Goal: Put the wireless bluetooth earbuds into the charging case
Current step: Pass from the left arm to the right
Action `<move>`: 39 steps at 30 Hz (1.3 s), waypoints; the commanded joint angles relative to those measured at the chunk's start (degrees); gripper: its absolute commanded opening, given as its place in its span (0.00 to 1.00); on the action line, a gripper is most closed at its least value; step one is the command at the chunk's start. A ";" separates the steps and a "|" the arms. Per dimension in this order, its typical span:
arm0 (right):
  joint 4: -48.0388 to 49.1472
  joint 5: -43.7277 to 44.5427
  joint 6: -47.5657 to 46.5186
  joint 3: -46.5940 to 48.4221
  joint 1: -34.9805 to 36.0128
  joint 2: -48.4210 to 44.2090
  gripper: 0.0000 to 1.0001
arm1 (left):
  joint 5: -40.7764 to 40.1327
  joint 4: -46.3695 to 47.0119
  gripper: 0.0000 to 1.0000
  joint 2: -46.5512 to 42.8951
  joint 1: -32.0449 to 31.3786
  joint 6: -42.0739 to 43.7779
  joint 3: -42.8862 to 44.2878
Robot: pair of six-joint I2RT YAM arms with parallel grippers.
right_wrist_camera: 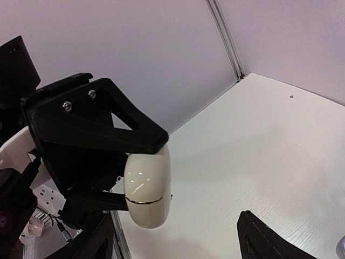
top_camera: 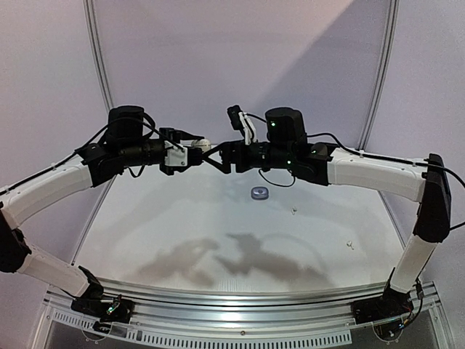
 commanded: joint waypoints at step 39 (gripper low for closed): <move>0.65 -13.26 -13.01 2.21 -1.87 -6.80 0.00 | 26.99 -8.22 0.99 -2.75 4.20 -40.23 4.08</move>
